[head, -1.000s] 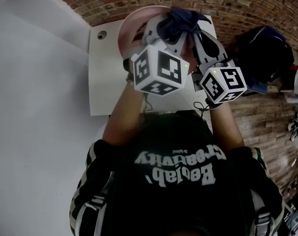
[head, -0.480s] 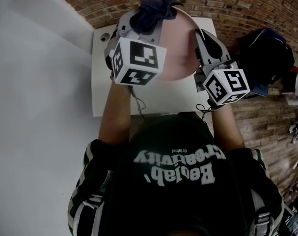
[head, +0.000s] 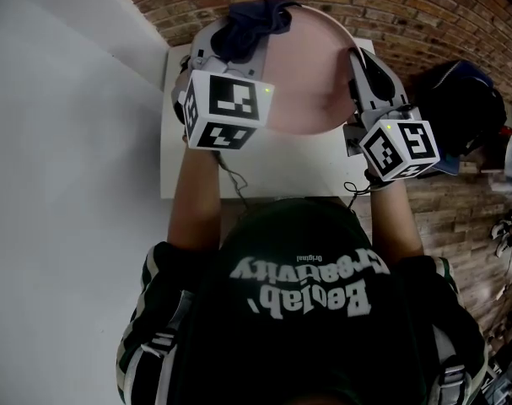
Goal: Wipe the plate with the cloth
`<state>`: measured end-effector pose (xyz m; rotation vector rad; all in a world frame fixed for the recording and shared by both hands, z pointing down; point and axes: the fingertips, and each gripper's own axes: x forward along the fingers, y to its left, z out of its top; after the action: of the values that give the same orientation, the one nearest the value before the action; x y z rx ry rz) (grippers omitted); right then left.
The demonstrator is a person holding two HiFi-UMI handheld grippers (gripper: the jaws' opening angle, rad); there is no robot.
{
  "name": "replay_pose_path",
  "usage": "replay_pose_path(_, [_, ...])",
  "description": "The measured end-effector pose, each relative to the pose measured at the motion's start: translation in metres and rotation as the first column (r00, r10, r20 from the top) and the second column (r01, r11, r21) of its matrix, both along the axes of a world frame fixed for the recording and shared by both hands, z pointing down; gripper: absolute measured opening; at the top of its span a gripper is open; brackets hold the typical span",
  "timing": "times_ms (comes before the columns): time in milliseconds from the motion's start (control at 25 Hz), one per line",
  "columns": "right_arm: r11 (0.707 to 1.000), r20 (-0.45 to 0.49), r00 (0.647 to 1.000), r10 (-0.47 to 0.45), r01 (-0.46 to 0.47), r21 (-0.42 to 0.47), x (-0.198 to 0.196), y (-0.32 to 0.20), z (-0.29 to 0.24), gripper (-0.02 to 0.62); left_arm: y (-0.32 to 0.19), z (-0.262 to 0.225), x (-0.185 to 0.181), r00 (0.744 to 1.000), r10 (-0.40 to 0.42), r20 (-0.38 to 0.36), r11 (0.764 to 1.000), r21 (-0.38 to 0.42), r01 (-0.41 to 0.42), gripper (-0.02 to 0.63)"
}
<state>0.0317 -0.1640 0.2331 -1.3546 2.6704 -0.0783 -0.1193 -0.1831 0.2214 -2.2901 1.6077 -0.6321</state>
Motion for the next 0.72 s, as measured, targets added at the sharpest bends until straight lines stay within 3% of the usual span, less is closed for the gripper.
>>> replay_pose_path(240, [1.000,0.053,0.998,0.025,-0.025,-0.002,0.010,-0.012,-0.013,0.012,0.002,0.014,-0.025,0.999,-0.037,-0.021,0.999,-0.028,0.037,0.130])
replay_pose_path(480, [0.998,0.122,0.991,0.061,-0.058,-0.022,0.023,-0.021,-0.017,0.012,0.014,0.042,-0.027,0.997,-0.027,-0.079,0.996,-0.082,0.021,0.130])
replay_pose_path(720, [0.994,0.154,0.982,0.108,-0.102,-0.042,0.031,-0.031,-0.020,0.013,0.030,0.074,-0.008,0.979,0.022,-0.203,0.982,-0.179,-0.059,0.130])
